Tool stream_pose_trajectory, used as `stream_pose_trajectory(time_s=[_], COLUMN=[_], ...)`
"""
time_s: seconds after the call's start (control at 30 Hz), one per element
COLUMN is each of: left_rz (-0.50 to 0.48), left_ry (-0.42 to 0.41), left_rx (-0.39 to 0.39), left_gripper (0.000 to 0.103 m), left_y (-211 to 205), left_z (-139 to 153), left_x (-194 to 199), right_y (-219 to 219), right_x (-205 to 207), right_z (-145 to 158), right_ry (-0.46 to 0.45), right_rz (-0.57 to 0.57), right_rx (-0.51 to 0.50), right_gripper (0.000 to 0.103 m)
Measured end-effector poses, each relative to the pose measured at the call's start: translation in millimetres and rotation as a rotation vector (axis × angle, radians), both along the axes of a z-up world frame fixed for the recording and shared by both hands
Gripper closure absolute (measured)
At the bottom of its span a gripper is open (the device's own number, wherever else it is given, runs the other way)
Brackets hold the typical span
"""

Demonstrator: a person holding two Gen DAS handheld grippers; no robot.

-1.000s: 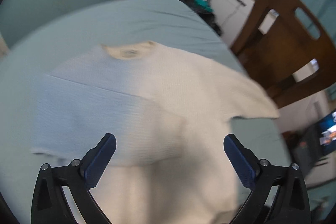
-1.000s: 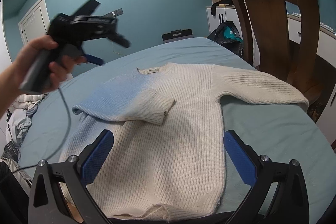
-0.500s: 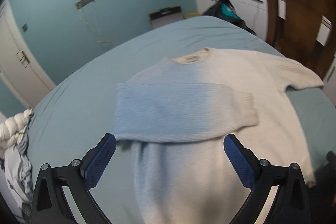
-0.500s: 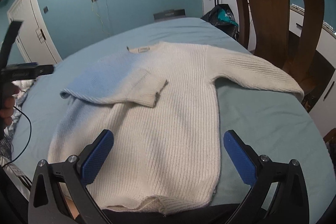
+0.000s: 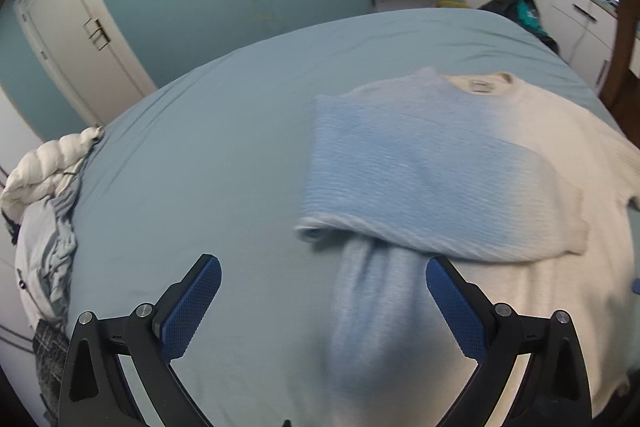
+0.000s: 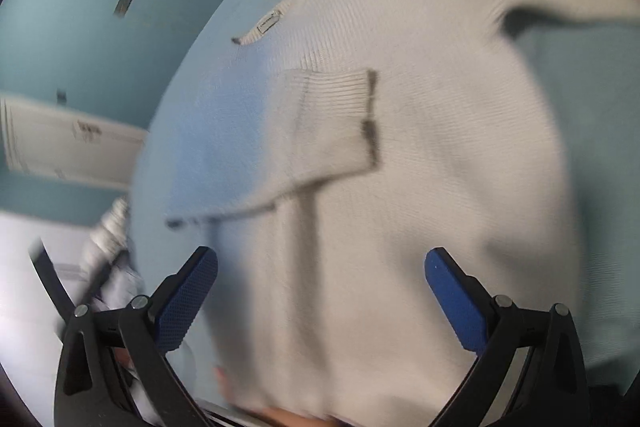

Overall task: Fold small clothes
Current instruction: 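Grasp the blue side edge of the sweater with the right gripper, then lift the blue side edge and fold it over the sweater body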

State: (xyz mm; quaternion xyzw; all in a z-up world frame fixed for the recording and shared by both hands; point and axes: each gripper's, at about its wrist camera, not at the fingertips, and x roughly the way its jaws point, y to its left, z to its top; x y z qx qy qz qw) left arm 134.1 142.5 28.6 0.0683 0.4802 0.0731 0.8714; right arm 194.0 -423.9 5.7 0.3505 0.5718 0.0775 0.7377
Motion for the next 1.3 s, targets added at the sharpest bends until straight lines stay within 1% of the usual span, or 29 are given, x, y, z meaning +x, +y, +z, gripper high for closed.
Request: stream_pose_trajectory(time_s=[0.03,0.1,0.17,0.23,0.27,0.33,0.4,0.43,0.47,0.5,0.53,0.57,0.6,0.67,0.73,0.77,0.8,0.83,0.9,0.93,0.97,1.0,1.03,1.1,1.13,1.17,1.2,1.27,1.3], left_rz=[0.016,0.043,0.076,0.117,0.135,0.174,0.197,0.208,0.22,0.229,0.237,0.24,0.246,0.252,0.273,0.287,0.304,0.325,0.362,0.381,0.394,0.412,0.433,0.453,0.458,0.462,0.463,0.459,0.454], left_ry=[-0.004,-0.004,0.006,0.016,0.019,0.022,0.02,0.018,0.014,0.01,0.005,0.004,0.003,0.001,-0.009,-0.014,-0.019,-0.024,-0.034,-0.038,-0.038,-0.035,-0.031,-0.021,-0.016,-0.009,-0.003,0.006,0.006], left_rx=[-0.003,-0.034,-0.091,-0.136,-0.141,-0.123,-0.119,-0.132,-0.151,-0.166,-0.181,-0.187,-0.19,-0.193,-0.201,-0.208,-0.22,-0.238,-0.295,-0.343,-0.369,-0.396,-0.422,-0.449,-0.457,-0.456,-0.453,-0.452,-0.453], left_gripper=[0.0,0.0,0.0,0.0,0.0,0.0,0.0,0.0,0.0,0.0,0.0,0.0,0.0,0.0,0.0,0.0,0.0,0.0,0.0,0.0,0.0,0.0,0.0,0.0,0.0,0.0,0.0,0.0,0.0], left_y=[5,18,33,48,53,62,68,72,76,78,81,82,83,85,90,94,99,105,116,124,128,133,138,142,143,144,143,141,139], left_z=[0,0,-2,-5,-7,-10,-10,-11,-10,-9,-9,-8,-7,-6,-6,-5,-4,-4,-6,-8,-10,-14,-18,-25,-28,-31,-33,-37,-38], left_x=[1,4,8,9,10,13,13,13,13,12,11,10,9,9,6,4,5,4,1,-1,-2,-3,-4,-5,-5,-5,-4,-2,-2], right_y=[3,9,20,24,25,24,22,22,25,29,35,38,42,54,76,85,99,119,151,178,194,221,236,271,292,303,321,339,349], right_x=[12,31,43,52,57,62,66,69,73,76,80,83,86,97,114,119,127,137,148,156,159,161,164,167,168,168,167,163,167], right_z=[-11,-35,-51,-67,-75,-86,-90,-87,-80,-75,-63,-55,-42,-2,51,70,98,136,187,225,247,276,295,336,364,371,392,410,413], right_ry=[0.026,0.096,0.149,0.201,0.226,0.266,0.278,0.275,0.281,0.291,0.3,0.295,0.283,0.224,0.118,0.079,0.026,-0.047,-0.139,-0.206,-0.247,-0.303,-0.335,-0.403,-0.452,-0.482,-0.528,-0.588,-0.614], right_rz=[-0.018,-0.057,-0.101,-0.154,-0.177,-0.226,-0.271,-0.274,-0.257,-0.239,-0.21,-0.202,-0.198,-0.193,-0.157,-0.14,-0.117,-0.083,-0.024,0.026,0.056,0.095,0.118,0.162,0.189,0.201,0.22,0.245,0.254], right_rx=[0.05,0.145,0.201,0.209,0.207,0.198,0.197,0.177,0.114,0.049,-0.054,-0.091,-0.134,-0.227,-0.285,-0.304,-0.323,-0.339,-0.363,-0.373,-0.375,-0.375,-0.374,-0.365,-0.364,-0.373,-0.39,-0.416,-0.43], right_gripper=[0.011,0.015,0.017,0.027,0.029,0.041,0.042,0.047,0.054,0.074,0.092,0.096,0.097,0.097,0.098,0.098,0.098,0.098,0.098,0.098,0.098,0.098,0.098,0.098,0.098,0.098,0.098,0.098,0.098])
